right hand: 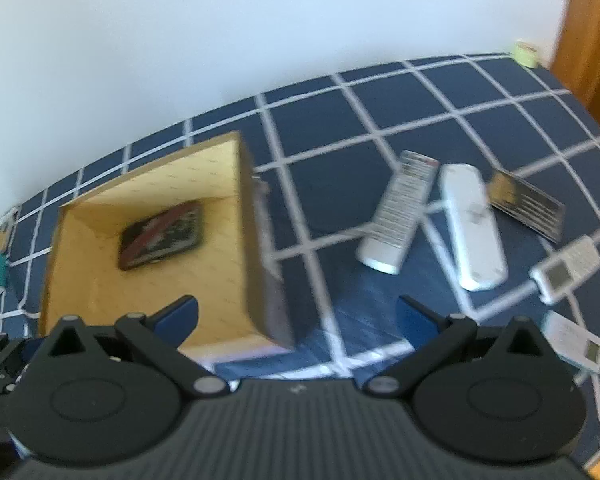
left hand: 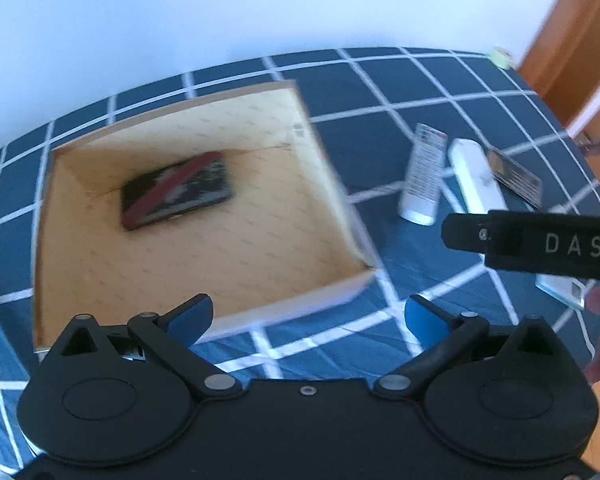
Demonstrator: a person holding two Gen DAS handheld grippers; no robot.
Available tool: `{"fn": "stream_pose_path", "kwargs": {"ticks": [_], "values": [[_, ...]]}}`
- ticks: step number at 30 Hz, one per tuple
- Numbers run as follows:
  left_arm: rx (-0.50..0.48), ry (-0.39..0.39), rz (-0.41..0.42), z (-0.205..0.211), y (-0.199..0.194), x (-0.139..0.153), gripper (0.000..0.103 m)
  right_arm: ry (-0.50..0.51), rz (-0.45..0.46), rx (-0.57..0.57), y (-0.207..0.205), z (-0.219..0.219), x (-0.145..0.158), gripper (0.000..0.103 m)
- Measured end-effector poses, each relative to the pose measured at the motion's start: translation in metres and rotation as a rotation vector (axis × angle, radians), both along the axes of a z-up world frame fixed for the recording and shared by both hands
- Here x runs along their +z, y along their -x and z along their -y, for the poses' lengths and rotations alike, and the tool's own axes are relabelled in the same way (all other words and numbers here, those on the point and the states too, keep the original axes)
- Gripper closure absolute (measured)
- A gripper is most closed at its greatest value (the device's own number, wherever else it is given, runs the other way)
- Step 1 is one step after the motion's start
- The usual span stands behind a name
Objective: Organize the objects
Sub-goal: 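Move the left tool back toward the white remotes beside the box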
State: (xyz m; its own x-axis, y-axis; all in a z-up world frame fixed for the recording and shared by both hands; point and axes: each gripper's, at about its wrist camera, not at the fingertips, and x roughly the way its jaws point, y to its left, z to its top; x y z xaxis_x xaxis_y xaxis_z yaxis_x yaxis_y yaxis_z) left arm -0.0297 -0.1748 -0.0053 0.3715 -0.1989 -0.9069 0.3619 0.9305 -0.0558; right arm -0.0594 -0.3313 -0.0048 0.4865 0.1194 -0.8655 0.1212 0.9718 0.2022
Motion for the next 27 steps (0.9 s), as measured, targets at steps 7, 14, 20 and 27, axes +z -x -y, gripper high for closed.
{"fn": "stream_pose_path", "kwargs": {"ticks": [7,14,20,27], "values": [[-0.105,0.005,-0.020,0.060,0.019,-0.010,0.000,0.008,-0.018,-0.133,0.030,0.064,-0.006,0.000],[-0.182,0.010,-0.040,0.130,0.029,-0.024,0.000,0.018,-0.042,-0.234,0.045,0.136,-0.018,0.000],[-0.248,0.009,-0.077,0.193,0.034,-0.043,0.000,0.023,-0.075,-0.305,0.052,0.199,-0.034,0.000],[-0.339,-0.017,-0.129,0.256,0.041,-0.070,0.000,-0.013,-0.120,-0.381,0.061,0.260,-0.061,0.000]]}}
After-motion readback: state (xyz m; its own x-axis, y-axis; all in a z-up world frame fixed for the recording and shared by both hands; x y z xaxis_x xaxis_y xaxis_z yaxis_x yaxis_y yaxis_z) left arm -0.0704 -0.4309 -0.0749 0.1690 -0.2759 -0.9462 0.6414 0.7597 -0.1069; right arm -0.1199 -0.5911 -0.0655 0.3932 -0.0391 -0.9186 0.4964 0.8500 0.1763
